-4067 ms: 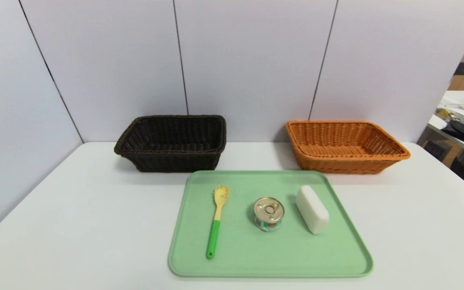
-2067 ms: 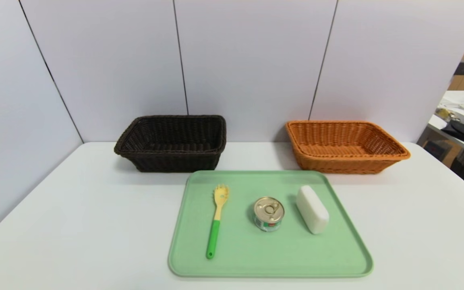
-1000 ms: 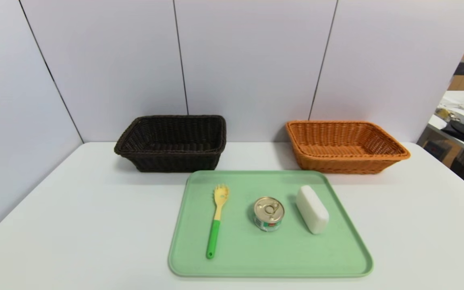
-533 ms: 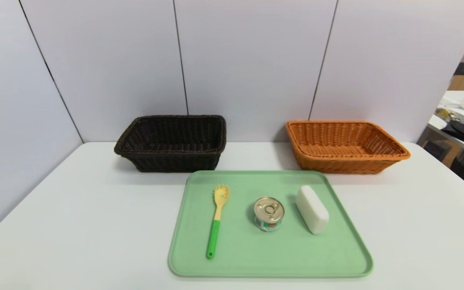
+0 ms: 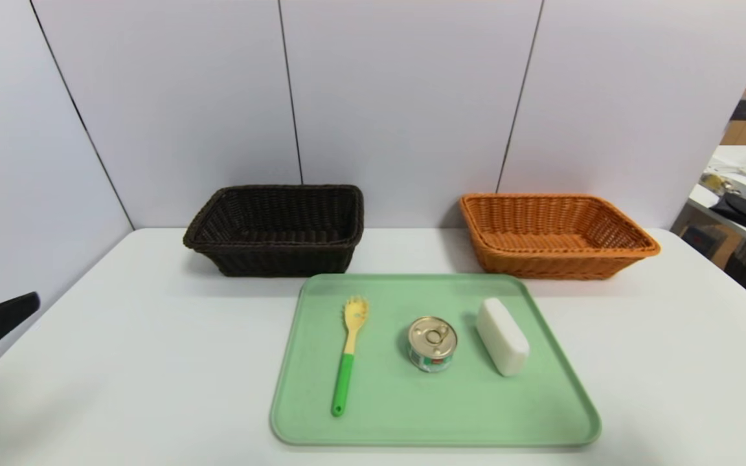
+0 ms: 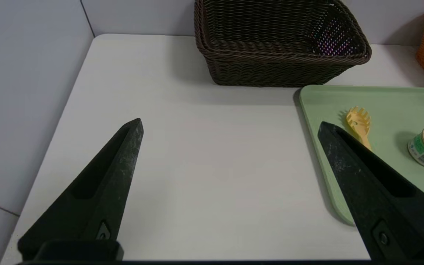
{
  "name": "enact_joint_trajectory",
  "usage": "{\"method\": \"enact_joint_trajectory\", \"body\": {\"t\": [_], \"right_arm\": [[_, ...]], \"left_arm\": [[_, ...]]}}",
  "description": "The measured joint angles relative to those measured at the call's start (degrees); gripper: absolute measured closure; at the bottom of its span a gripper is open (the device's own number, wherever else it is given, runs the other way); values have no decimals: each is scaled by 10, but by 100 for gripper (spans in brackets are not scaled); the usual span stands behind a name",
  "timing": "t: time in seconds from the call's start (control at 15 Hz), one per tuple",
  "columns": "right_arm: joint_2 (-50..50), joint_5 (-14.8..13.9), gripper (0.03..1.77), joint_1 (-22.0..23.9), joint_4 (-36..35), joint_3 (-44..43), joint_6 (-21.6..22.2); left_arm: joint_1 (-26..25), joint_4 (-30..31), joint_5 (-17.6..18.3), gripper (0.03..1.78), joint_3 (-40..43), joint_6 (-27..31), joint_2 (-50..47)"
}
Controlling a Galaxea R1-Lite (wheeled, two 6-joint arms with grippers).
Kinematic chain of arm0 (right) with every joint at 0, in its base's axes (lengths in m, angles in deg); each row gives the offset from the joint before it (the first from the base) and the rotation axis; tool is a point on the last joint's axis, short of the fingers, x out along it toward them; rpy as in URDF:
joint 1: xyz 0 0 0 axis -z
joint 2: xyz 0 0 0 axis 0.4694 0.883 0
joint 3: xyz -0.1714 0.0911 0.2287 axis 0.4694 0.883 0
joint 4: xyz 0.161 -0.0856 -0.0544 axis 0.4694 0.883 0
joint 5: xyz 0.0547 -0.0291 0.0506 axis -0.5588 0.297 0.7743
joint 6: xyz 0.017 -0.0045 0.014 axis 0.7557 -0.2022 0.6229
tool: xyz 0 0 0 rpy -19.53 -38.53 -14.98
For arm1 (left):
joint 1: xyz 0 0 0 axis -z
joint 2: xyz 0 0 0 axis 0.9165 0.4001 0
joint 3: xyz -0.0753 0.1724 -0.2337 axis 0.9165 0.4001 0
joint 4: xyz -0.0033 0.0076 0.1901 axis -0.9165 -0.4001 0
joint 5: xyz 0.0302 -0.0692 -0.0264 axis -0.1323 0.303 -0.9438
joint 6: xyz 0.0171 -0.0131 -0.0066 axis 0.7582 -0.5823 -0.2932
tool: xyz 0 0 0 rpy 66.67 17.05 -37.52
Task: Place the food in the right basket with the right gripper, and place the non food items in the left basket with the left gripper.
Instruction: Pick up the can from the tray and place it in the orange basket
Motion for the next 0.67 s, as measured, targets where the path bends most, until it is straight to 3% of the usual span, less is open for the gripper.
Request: {"method": "enact_joint_trajectory", "body": {"t": [0.13,0.4,0.53,0.67], "right_arm": [[39,-1,10,-18,-31,12,7],[93,-19,10,-90,-36,28,55],[120,-49,10,-141,-59,35,65],[144,-96,10,-194,-90,39,83]], "left_arm": [[25,33,-1,12,18,-10,34],[57,28,-1,12,29,-11,63],[63,27,-1,12,30,-10,72],[65,27,-1,12,31,-10,77]]}}
